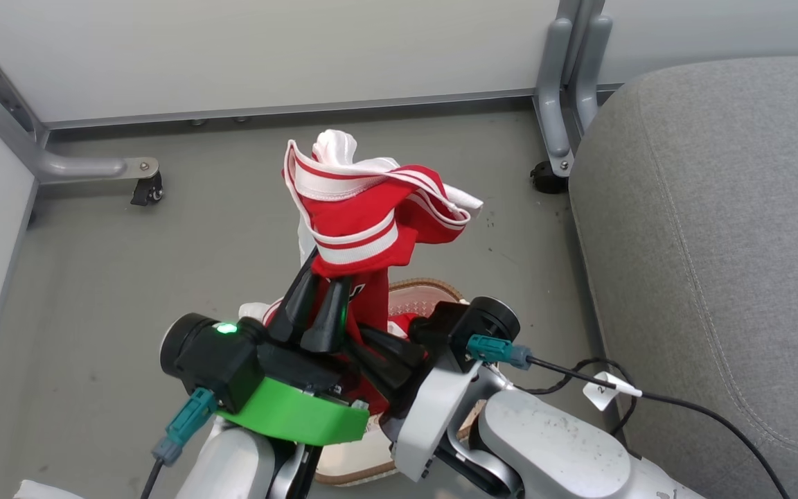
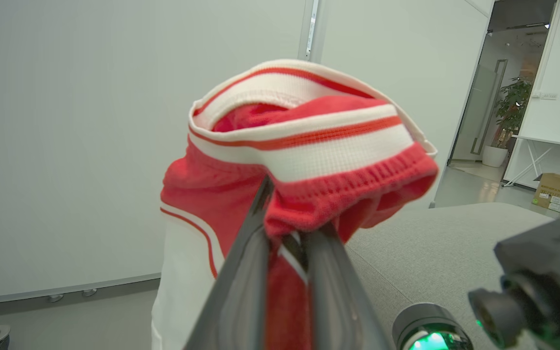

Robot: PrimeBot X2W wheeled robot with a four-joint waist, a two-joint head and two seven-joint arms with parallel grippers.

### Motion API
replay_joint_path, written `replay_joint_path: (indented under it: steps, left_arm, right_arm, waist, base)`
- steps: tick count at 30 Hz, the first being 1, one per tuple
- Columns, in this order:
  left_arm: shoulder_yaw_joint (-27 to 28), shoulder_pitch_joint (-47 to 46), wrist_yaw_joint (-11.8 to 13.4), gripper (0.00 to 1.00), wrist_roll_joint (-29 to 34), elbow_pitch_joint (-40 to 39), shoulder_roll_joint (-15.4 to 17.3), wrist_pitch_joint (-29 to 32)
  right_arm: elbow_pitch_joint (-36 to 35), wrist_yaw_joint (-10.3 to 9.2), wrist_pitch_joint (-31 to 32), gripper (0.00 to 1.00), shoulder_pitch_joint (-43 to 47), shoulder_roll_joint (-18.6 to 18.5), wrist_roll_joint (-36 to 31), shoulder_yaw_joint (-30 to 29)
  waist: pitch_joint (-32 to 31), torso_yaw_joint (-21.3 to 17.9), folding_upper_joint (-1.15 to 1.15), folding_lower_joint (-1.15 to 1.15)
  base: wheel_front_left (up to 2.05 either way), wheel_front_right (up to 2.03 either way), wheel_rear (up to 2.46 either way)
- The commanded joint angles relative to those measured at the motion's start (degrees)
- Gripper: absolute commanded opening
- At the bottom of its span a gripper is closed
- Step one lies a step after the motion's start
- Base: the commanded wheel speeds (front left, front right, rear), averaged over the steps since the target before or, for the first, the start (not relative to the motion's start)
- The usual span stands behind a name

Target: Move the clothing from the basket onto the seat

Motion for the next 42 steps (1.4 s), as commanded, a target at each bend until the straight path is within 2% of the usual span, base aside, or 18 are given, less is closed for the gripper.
replay_joint_path:
  steps: [1,2,8,15,23,30,37,42]
  left_arm:
    - [-0.02,-1.05,0.52,0.86,0.15,-0.36,0.4,-0.07]
    - [0.06,-1.17,0.56,1.0,0.08,-0.59,0.33,-0.25]
    - [0.49,-0.91,0.78,1.0,0.75,-2.58,0.93,-0.77]
    - [-0.9,1.62,1.05,1.0,4.04,-4.52,4.77,1.95]
    - [-4.57,5.15,-1.09,1.0,3.46,-3.59,8.32,6.43]
    - [-6.81,6.97,-1.7,1.0,4.12,-1.37,10.03,8.12]
    - [-7.64,6.74,-1.33,1.0,4.69,0.11,10.35,7.65]
    - [-7.52,5.88,-1.01,1.0,4.86,0.04,10.95,7.36]
  right_arm:
    - [0.24,0.0,-0.49,0.0,-1.07,-0.25,0.51,0.1]
    - [0.28,0.0,-0.68,0.0,-1.18,-0.27,0.54,0.15]
    - [0.98,0.0,-1.63,0.0,-2.21,-0.95,-0.59,-0.41]
    - [2.74,0.0,-2.59,0.0,-3.15,-1.62,-1.88,-2.85]
    - [4.93,0.0,-3.13,0.0,-2.14,-2.33,-2.84,-6.6]
    - [6.3,0.0,-3.48,0.0,-1.3,-2.21,-3.82,-8.75]
    - [6.72,0.0,-3.67,0.0,-1.02,-2.14,-4.67,-9.98]
    - [6.28,0.0,-3.78,0.0,-1.44,-1.58,-5.03,-10.84]
  waist:
    - [0.01,0.05,0.0,0.0]
    - [0.02,0.06,0.0,0.0]
    - [0.06,0.35,0.0,0.0]
    - [0.14,1.15,0.0,0.0]
    - [0.27,2.17,0.0,0.0]
    - [0.73,1.98,0.0,0.0]
    - [1.07,0.02,0.0,0.0]
    - [2.42,-4.44,0.0,0.0]
  base:
    - [0.0,0.0,0.0]
    - [0.0,0.0,0.0]
    - [0.0,0.0,0.0]
    - [0.0,0.0,0.0]
    - [0.0,0.0,0.0]
    - [0.0,0.0,0.0]
    - [0.0,0.0,0.0]
    - [0.0,0.0,0.0]
